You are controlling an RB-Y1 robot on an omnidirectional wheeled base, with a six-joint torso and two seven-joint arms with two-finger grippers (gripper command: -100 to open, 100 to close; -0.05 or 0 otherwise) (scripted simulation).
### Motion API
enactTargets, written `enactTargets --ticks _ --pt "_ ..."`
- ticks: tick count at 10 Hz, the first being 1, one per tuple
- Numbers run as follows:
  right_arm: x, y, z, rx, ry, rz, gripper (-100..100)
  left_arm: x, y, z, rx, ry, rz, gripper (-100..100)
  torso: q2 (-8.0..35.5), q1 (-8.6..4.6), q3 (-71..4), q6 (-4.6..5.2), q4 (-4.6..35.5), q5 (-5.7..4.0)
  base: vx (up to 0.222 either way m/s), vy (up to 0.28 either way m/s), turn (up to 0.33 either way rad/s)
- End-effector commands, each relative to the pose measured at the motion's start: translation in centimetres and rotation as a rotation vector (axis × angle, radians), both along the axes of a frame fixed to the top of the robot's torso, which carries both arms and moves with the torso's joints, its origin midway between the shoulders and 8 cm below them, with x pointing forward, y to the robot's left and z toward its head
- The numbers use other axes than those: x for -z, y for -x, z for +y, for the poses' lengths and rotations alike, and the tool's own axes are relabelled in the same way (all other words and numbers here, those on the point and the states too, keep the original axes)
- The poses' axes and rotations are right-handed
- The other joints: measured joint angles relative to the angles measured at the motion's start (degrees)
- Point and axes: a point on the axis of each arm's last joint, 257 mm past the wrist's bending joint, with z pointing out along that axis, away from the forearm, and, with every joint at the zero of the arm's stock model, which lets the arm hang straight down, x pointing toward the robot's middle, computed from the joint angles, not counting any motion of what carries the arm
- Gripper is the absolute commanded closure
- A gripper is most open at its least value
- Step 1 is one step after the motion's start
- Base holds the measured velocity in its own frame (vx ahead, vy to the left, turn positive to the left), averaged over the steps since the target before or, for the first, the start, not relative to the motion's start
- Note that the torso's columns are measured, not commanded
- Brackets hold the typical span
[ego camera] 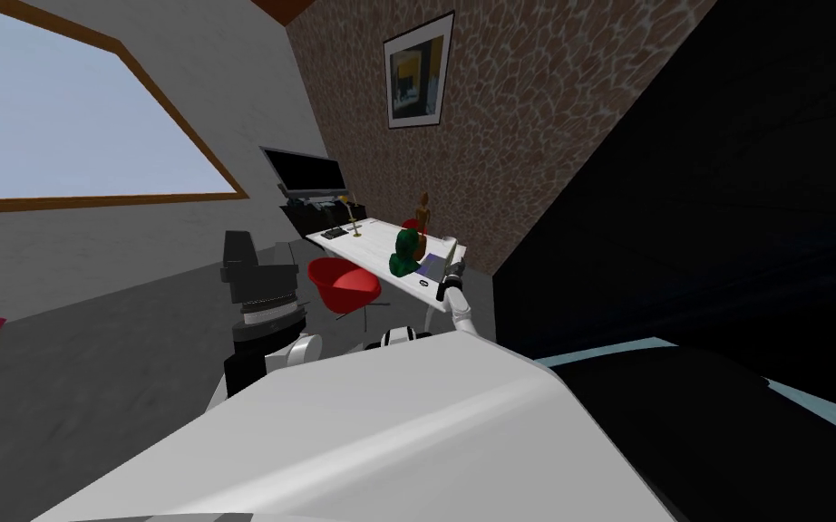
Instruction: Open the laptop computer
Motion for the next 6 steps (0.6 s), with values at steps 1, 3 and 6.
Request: enactTargets --ticks 1,3,6 --pt "0.5 0.0 0.5 0.031 0.055 0.032 -100 0.0 0.0 0.0 0.0 0.0 0.0 0 0.0 0.0 0.0 0.01 0.0 0.01 0.003 0.0 0.064" --pt "0.4 0.0 0.8 0.035 0.056 0.031 -100 0.0 0.0 0.0 0.0 0.0 0.0 0 0.2 0.07 0.1 0.08 0.1 0.08 0.004 0.001 0.05" --pt "-0.2 -0.6 1.3 0.031 0.059 0.03 -100 0.0 0.0 0.0 0.0 0.0 0.0 0 0.5 0.05 0.3 0.18 0.3 0.16 0.042 -0.032 -0.008"
